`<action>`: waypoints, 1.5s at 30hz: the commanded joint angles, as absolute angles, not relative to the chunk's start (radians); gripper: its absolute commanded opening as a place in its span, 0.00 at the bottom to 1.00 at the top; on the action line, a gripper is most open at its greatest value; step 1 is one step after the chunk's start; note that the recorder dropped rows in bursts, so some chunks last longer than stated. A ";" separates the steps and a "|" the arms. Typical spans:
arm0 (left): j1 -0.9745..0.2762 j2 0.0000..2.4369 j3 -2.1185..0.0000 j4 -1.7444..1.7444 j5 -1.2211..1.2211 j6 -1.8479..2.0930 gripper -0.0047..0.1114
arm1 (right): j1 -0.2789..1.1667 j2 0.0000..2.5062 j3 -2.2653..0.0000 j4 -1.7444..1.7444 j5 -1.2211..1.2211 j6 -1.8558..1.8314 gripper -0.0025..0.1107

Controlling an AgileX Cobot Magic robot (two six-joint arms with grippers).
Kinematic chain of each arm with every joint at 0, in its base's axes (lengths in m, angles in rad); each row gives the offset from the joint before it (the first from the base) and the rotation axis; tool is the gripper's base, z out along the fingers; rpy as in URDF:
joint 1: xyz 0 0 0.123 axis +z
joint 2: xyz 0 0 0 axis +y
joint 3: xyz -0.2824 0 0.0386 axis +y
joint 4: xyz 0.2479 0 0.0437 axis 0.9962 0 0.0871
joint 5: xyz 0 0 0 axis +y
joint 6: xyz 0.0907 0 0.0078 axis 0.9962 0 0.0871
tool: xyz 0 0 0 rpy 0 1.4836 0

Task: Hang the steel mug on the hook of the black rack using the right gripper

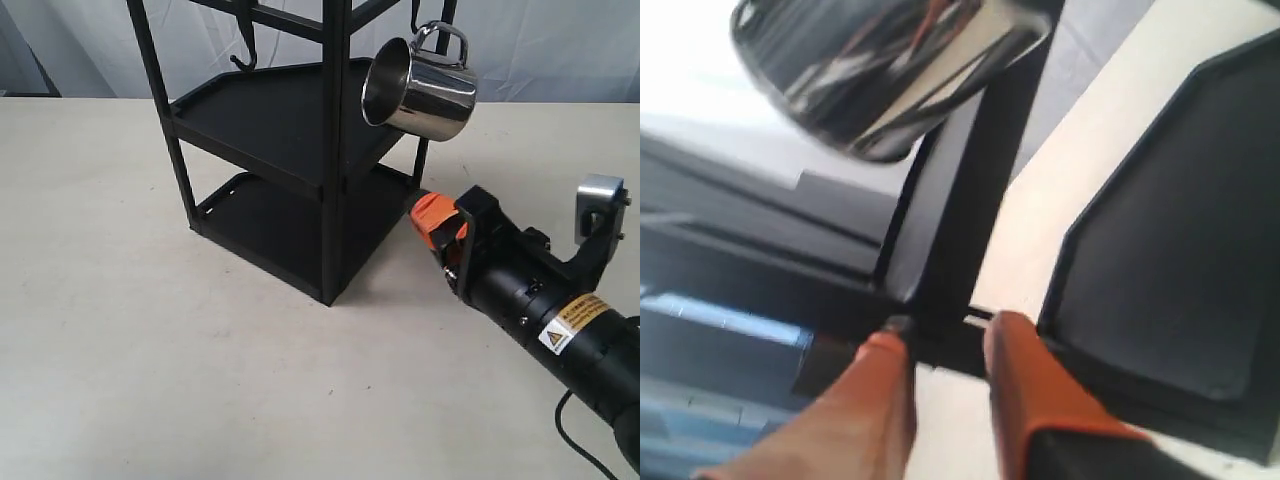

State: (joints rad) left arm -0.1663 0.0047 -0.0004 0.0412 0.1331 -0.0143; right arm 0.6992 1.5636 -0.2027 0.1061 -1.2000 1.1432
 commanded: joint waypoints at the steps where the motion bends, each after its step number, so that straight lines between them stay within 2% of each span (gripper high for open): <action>1: -0.171 0.000 0.000 0.044 0.128 -0.017 0.05 | 0.700 1.508 -0.195 -0.144 -1.221 1.140 0.06; 2: -0.171 0.000 0.000 0.044 0.128 -0.017 0.05 | 0.700 1.503 -0.195 -0.180 -1.221 1.140 0.02; 14: -0.171 0.000 0.000 0.044 0.128 -0.017 0.05 | 0.698 1.492 -0.195 -0.275 -1.221 1.096 0.01; 20: -0.171 0.000 0.000 0.044 0.128 -0.017 0.05 | 0.698 1.288 -0.195 -0.168 -1.221 0.637 0.01; 24: -0.171 0.000 0.000 0.044 0.128 -0.017 0.05 | 0.698 1.066 -0.195 -0.101 -1.019 0.425 0.01; 30: -0.171 0.000 0.000 0.044 0.128 -0.017 0.05 | 0.676 0.788 -0.195 0.279 -0.398 0.229 0.01; 34: -0.171 0.000 0.000 0.044 0.128 -0.017 0.05 | 0.550 0.700 -0.195 0.293 -0.191 0.070 0.01; 39: -0.171 0.000 0.000 0.044 0.128 -0.017 0.05 | 0.200 0.453 -0.189 0.229 0.031 0.046 0.01; 41: -0.171 0.000 0.000 0.044 0.128 -0.017 0.05 | 0.108 0.313 -0.136 0.197 0.065 0.044 0.01; 45: -0.171 0.000 0.000 0.044 0.128 -0.017 0.05 | 0.017 0.069 0.000 0.185 0.065 0.044 0.01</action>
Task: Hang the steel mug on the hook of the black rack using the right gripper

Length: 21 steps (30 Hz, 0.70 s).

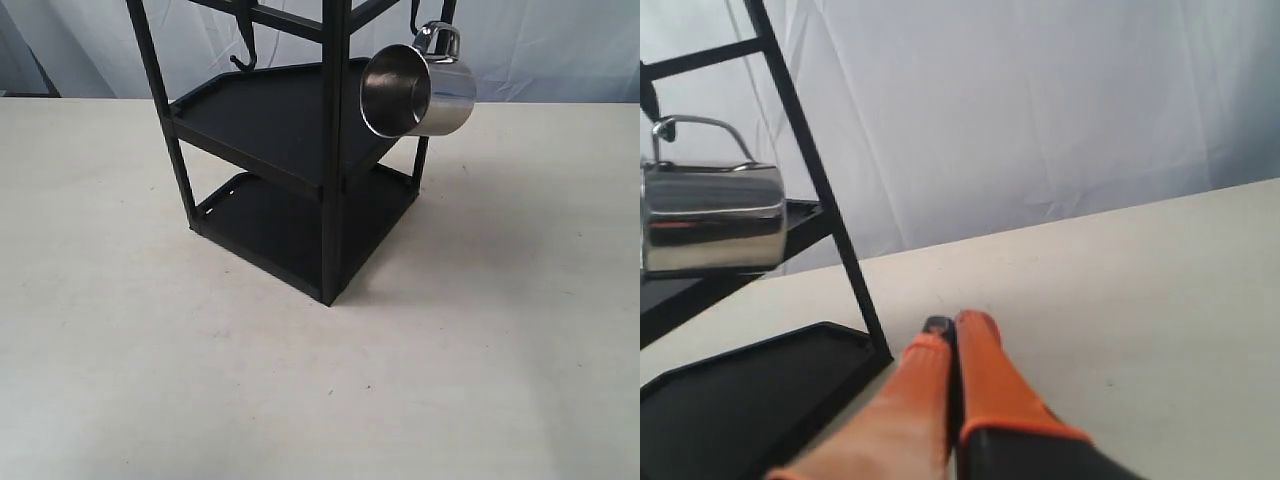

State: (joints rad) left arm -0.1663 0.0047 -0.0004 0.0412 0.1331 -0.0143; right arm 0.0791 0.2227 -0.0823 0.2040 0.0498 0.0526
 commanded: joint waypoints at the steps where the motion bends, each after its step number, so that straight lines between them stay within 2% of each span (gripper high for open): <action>1: -0.171 0.000 0.000 0.044 0.128 -0.017 0.05 | 0.004 0.037 0.000 0.185 0.080 0.044 0.01; 4: -0.171 0.000 0.000 0.044 0.128 -0.017 0.05 | -0.047 0.000 0.000 0.156 0.143 0.044 0.01; 21: -0.171 0.000 0.000 0.044 0.128 -0.017 0.05 | -0.047 0.000 0.000 0.158 0.126 0.044 0.01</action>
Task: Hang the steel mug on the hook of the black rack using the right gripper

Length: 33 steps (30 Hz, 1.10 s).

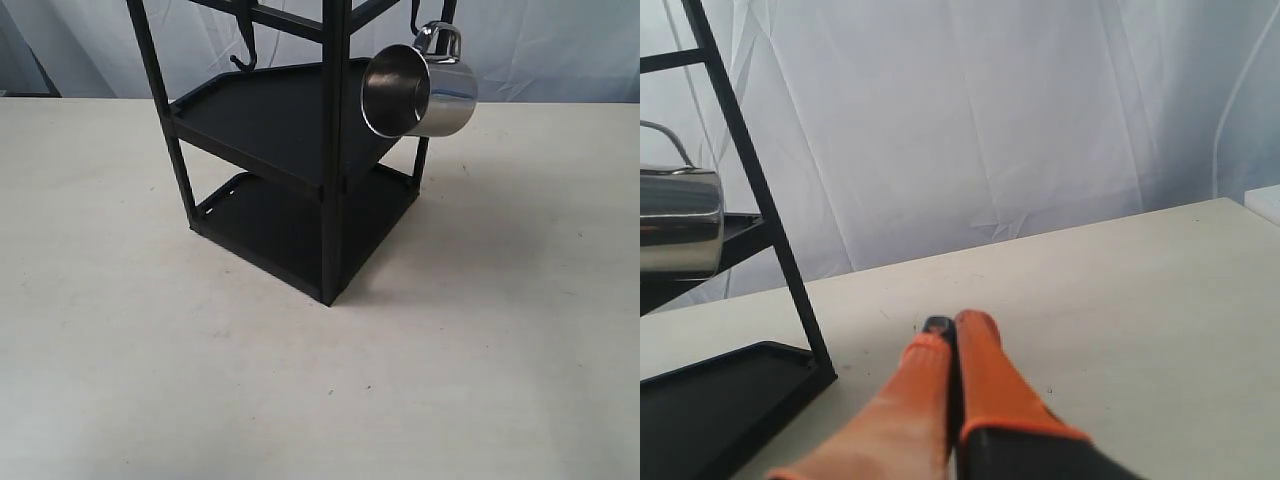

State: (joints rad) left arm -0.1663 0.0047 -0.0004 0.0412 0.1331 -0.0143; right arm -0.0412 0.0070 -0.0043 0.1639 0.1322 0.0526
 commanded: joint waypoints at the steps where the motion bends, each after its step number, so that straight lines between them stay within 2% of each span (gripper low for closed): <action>1: -0.171 0.000 0.000 0.044 0.128 -0.017 0.05 | -0.047 0.000 0.000 0.158 0.126 0.044 0.01; 16: -0.171 0.000 0.000 0.044 0.128 -0.017 0.05 | -0.047 0.000 0.000 0.158 0.133 0.044 0.01; 22: -0.171 0.000 0.000 0.044 0.128 -0.017 0.05 | -0.047 0.000 0.000 0.156 0.324 0.044 0.01; 33: -0.171 0.000 0.000 0.044 0.128 -0.017 0.05 | -0.047 0.000 0.000 0.161 0.321 0.044 0.01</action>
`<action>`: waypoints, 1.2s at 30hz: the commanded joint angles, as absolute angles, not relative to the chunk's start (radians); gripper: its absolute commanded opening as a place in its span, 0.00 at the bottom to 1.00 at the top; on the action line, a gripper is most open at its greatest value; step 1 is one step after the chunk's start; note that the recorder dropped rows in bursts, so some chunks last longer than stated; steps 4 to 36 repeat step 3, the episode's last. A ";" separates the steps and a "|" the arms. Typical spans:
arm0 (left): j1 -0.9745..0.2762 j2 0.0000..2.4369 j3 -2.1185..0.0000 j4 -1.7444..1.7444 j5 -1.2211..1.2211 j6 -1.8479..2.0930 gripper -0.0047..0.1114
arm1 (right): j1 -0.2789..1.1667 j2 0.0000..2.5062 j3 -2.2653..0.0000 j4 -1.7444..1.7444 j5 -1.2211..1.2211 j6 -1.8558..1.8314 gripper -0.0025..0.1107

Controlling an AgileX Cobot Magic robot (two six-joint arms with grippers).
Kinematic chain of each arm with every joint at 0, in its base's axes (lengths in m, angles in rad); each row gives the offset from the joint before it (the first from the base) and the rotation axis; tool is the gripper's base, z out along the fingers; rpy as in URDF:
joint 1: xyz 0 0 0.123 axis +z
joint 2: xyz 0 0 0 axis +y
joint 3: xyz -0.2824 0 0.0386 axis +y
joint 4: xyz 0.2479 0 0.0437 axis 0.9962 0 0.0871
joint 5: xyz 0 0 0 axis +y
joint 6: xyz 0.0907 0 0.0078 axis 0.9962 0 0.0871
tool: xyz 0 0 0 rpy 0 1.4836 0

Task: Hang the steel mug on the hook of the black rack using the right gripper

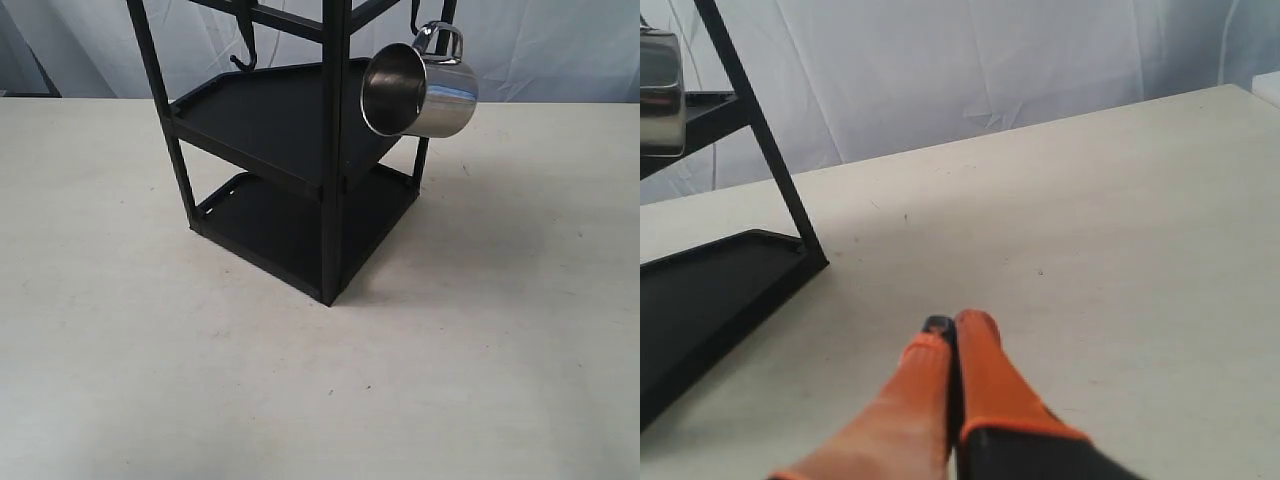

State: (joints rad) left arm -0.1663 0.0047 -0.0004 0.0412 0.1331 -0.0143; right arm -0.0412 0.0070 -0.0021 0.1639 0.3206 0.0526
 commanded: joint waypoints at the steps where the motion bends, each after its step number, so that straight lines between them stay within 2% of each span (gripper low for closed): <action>1: -0.171 0.000 0.000 0.044 0.128 -0.017 0.05 | -0.047 0.000 0.000 0.161 0.321 0.044 0.01; 36: -0.171 0.000 0.000 0.044 0.128 -0.017 0.05 | -0.047 0.000 0.000 0.161 0.321 0.044 0.01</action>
